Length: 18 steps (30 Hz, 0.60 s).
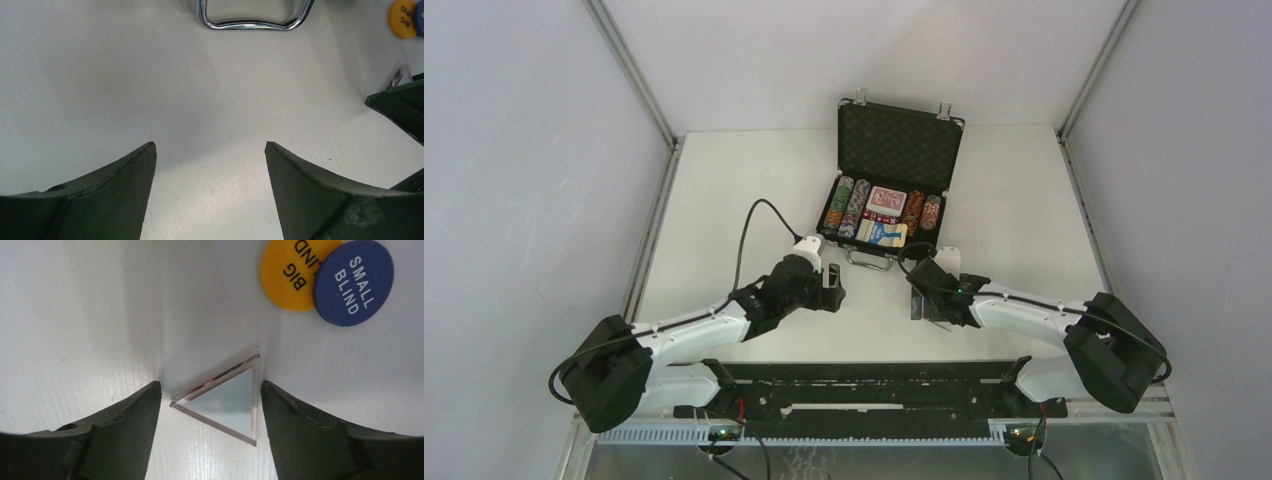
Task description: Pack up texas hold em set
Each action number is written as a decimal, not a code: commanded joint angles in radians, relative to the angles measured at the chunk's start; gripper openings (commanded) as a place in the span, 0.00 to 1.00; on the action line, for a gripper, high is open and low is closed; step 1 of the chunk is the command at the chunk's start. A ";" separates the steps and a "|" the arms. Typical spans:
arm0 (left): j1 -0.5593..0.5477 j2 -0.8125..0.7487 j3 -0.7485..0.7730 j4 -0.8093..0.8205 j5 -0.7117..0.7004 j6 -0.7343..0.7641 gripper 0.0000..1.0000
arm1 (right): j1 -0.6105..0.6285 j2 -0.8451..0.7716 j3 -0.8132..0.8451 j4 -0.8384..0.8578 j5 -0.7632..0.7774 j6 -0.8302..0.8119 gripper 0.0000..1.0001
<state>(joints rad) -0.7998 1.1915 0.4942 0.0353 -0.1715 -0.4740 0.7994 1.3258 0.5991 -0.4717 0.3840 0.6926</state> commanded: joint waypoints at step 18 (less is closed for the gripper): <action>-0.003 -0.006 0.060 0.030 0.011 -0.017 0.84 | 0.050 0.002 0.010 -0.034 -0.012 0.042 0.75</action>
<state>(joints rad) -0.7998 1.1915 0.4942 0.0353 -0.1711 -0.4744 0.8391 1.3155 0.5995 -0.5034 0.3767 0.7048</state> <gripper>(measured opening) 0.842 0.772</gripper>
